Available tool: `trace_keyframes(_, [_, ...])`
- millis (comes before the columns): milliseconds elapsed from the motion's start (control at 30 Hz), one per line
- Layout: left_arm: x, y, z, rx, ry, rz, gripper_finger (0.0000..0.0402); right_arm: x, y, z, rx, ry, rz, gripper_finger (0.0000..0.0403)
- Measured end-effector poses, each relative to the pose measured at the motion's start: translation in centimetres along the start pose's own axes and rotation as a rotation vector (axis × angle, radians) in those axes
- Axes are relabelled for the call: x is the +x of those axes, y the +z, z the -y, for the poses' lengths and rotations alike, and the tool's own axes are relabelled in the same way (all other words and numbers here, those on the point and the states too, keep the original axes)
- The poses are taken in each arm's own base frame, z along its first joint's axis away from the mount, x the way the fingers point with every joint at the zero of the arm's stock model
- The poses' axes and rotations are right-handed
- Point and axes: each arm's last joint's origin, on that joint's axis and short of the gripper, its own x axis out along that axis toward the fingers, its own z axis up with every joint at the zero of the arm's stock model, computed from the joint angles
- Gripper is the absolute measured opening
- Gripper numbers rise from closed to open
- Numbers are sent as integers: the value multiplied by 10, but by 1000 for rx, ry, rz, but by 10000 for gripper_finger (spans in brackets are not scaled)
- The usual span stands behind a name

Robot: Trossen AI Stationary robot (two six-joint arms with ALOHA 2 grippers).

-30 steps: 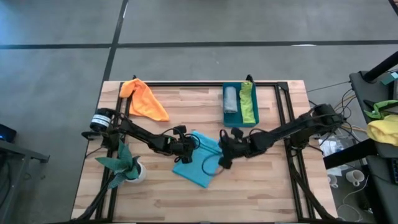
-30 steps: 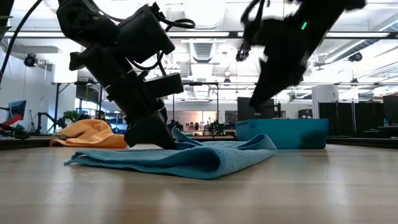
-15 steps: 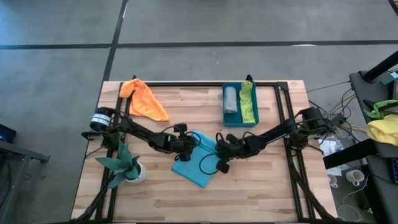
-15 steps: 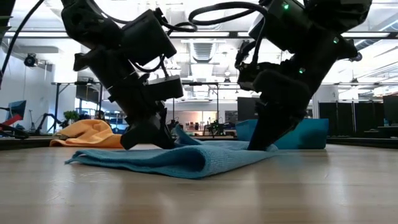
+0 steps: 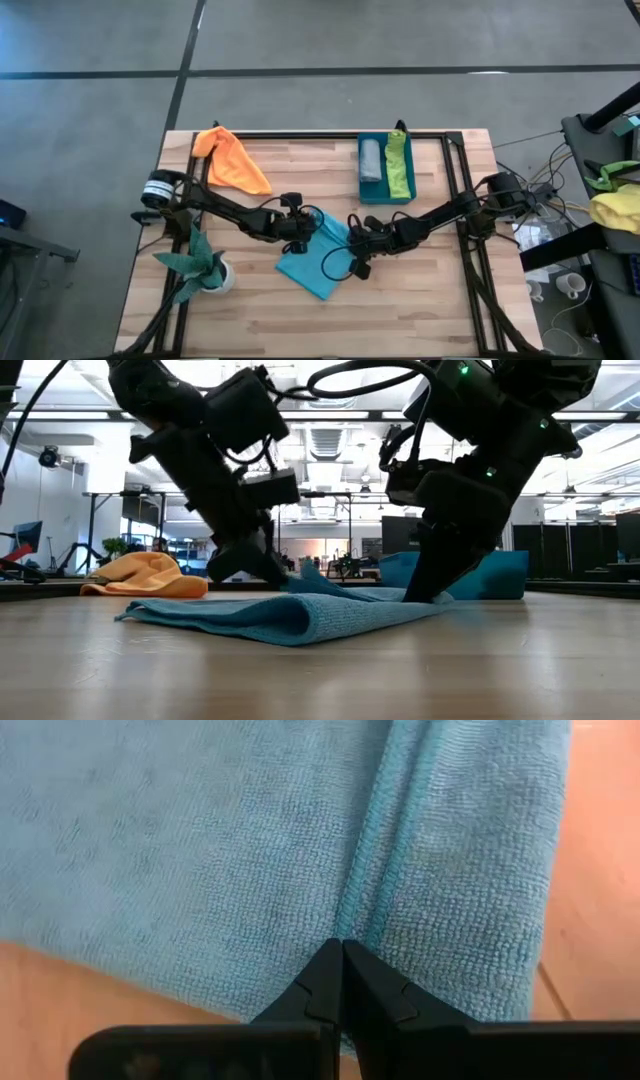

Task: Roll microfiber towels into tight, uniform cylinder then place into a basket
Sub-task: Roll the blue towel

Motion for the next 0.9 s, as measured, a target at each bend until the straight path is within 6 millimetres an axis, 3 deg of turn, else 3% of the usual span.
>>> trace_keyframes(167, [1, 3, 0, 29, 7, 25, 1, -3, 0, 0, -1, 8, -3, 9])
trace_keyframes(400, [24, -11, 9, 84, 14, -2, 1, -3, -3, 0, -64, 48, -27, 9])
trace_keyframes(600, [24, -9, 10, 80, 18, -4, 1, -18, 0, -1, -85, 91, -32, 9])
trace_keyframes(767, [24, -7, 9, 77, 24, -4, 1, -40, 17, -3, -60, 112, 52, 9])
trace_keyframes(900, [24, -7, 9, 77, 22, -2, 1, -50, 33, 4, -23, 4, 190, 9])
